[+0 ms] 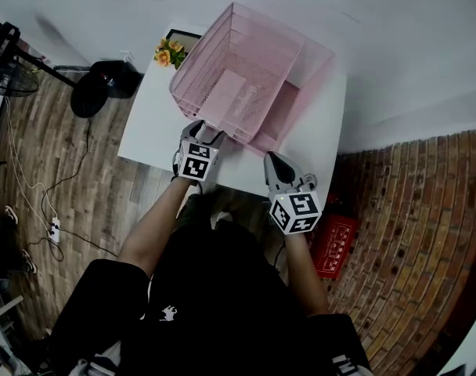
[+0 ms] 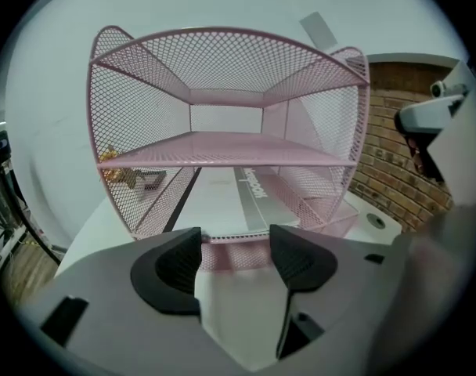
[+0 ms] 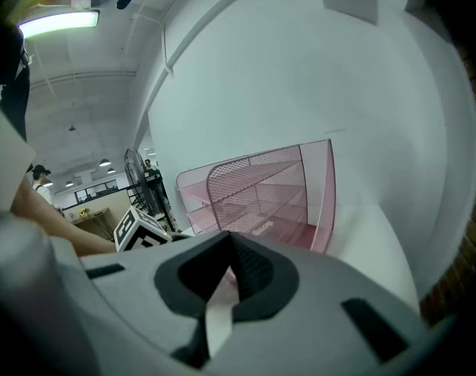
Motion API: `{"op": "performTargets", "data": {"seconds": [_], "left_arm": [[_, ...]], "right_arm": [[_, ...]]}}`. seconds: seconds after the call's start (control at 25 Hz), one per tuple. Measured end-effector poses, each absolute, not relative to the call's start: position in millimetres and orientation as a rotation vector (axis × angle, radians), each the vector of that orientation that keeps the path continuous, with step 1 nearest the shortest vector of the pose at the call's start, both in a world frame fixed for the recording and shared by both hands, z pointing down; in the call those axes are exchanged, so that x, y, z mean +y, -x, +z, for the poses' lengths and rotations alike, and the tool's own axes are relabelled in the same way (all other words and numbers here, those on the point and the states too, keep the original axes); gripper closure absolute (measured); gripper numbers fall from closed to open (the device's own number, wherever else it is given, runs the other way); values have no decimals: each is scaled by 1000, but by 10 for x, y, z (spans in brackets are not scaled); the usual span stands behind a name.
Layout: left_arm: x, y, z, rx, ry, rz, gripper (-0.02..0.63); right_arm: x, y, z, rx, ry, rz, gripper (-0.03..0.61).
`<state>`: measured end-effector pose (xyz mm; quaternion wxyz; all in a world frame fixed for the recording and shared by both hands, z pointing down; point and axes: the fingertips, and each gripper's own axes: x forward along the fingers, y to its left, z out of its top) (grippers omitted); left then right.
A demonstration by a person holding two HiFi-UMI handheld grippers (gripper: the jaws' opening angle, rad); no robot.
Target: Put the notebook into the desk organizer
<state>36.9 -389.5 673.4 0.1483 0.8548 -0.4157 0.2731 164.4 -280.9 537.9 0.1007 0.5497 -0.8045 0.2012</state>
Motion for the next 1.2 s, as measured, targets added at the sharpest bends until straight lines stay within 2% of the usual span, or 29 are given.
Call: {"op": "performTargets", "data": {"seconds": [0.24, 0.4, 0.56, 1.04, 1.12, 1.2], "left_arm": [[-3880, -358, 6744, -1165, -2463, 837, 348], [-3836, -357, 6735, -1164, -2465, 839, 311], [-3644, -268, 6612, -1194, -2451, 822, 321], [-2806, 33, 5978, -1356, -2472, 693, 578], [-2657, 73, 5894, -1376, -2473, 669, 608], [-2521, 108, 5817, -1382, -2471, 630, 609]], "right_arm": [[-2819, -1684, 5371, -2365, -1654, 605, 577], [-2790, -1665, 5350, -2378, -1654, 604, 577], [-2680, -1634, 5306, -2405, -1636, 587, 577], [-2103, -1513, 5062, -2525, -1560, 481, 577], [-2008, -1508, 5019, -2542, -1552, 470, 577], [-1916, -1499, 4973, -2562, -1542, 459, 577]]}}
